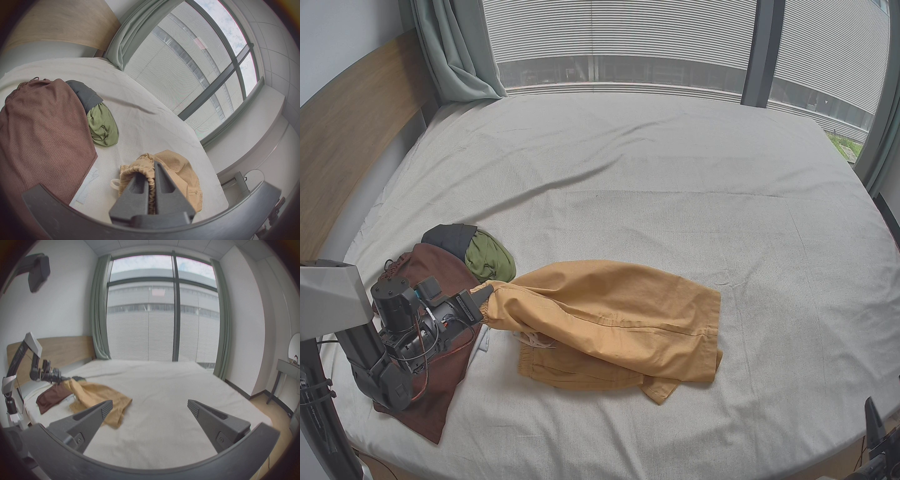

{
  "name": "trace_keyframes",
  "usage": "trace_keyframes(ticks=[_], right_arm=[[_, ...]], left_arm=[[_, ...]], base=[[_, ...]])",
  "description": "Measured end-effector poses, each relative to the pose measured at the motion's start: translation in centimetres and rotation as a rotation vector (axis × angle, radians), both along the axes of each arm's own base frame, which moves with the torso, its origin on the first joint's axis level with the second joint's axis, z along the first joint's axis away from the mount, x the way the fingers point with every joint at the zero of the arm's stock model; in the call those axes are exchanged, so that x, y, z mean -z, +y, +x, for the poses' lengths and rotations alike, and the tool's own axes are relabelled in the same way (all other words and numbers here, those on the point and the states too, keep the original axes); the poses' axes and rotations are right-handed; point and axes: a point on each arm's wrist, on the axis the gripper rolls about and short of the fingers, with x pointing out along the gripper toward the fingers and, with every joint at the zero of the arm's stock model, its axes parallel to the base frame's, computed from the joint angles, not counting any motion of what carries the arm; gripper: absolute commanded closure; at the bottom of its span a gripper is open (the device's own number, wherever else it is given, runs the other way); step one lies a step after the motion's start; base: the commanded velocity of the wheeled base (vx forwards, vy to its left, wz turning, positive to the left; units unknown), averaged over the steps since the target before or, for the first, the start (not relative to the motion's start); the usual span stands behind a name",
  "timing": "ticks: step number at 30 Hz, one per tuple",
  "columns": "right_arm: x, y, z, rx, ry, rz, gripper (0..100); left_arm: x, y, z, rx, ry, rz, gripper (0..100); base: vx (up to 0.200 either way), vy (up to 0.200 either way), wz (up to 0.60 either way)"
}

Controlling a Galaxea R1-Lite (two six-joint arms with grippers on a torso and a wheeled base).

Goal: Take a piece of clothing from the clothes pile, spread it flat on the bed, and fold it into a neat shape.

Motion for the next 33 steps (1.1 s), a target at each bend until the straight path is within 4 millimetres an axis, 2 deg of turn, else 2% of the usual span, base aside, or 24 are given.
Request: trace_keyframes(ticks=[7, 15, 21, 33], right_arm=[[-4.7, 0.1, -0.7, -0.044, -0.124, 0.013, 0], [-8.0, 0.3, 1.9, -0.214, 0.034, 0.26, 0], [-9.5, 0.9, 4.3, -0.426, 0.199, 0.394, 0], [-10.3, 1.8, 9.4, -0.471, 0.323, 0.366, 0]], left_arm=[[-0.3, -0.1, -0.1, 0.004, -0.009, -0.001, 100], [-0.6, -0.2, -0.2, 0.008, -0.018, -0.003, 100], [-0.7, -0.3, -0.3, 0.01, -0.02, -0.004, 100], [-0.7, -0.3, -0.3, 0.011, -0.019, -0.005, 100]], base=[[0.0, 0.0, 0.0], [0.0, 0.0, 0.0], [0.0, 0.0, 0.0], [0.0, 0.0, 0.0]])
